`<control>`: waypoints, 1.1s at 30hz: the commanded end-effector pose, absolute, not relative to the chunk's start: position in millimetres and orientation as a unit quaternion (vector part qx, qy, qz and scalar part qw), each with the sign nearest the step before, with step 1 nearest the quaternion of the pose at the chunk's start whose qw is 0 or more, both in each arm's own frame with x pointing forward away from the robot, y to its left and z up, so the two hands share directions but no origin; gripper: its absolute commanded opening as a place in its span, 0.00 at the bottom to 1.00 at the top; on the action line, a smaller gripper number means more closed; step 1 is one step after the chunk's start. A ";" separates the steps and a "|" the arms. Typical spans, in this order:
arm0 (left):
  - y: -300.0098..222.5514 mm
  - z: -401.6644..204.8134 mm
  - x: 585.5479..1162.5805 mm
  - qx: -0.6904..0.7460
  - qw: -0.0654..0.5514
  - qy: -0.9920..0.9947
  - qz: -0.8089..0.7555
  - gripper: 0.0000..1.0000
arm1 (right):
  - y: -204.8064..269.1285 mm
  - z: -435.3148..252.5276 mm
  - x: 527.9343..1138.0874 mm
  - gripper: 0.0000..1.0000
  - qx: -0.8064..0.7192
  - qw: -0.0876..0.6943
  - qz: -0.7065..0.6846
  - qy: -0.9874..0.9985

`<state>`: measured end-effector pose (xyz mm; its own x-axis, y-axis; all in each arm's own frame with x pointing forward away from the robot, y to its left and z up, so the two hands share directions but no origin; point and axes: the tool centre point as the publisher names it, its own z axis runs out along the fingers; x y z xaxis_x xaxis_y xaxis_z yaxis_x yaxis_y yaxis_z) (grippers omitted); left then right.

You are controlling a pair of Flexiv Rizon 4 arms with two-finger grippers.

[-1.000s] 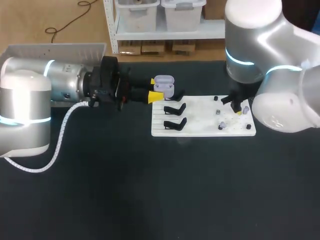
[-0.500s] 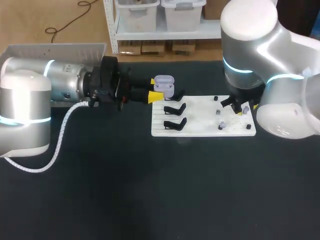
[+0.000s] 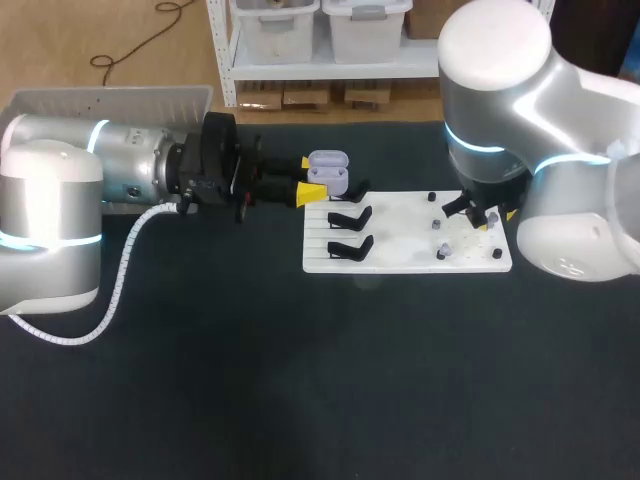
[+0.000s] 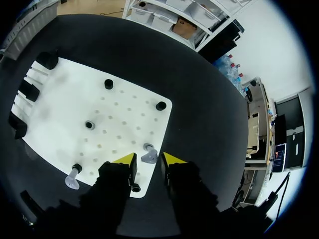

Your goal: Pick up each earbud case from the left stands, insert the matching earbuds, close the lid, and place the case in the box.

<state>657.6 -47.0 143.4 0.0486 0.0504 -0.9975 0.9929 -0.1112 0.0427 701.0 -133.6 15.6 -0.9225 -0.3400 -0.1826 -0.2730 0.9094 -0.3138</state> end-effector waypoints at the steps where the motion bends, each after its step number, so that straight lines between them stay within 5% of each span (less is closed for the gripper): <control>1: -47.3 143.2 656.4 0.551 0.471 0.474 -0.500 0.00 | -134.0 13.2 699.7 0.31 -0.157 0.122 -0.145 0.969; 28: -47.3 143.2 656.4 0.551 0.471 0.474 -0.500 0.00 | -137.7 8.5 707.7 0.24 -0.153 0.122 -0.154 0.968; 31: -47.3 143.2 656.4 0.551 0.471 0.474 -0.500 0.00 | -137.7 8.0 707.7 0.20 -0.153 0.121 -0.154 0.969; 33: -47.3 143.2 656.4 0.551 0.471 0.474 -0.500 0.00 | -137.7 7.9 707.6 0.07 -0.153 0.121 -0.154 0.969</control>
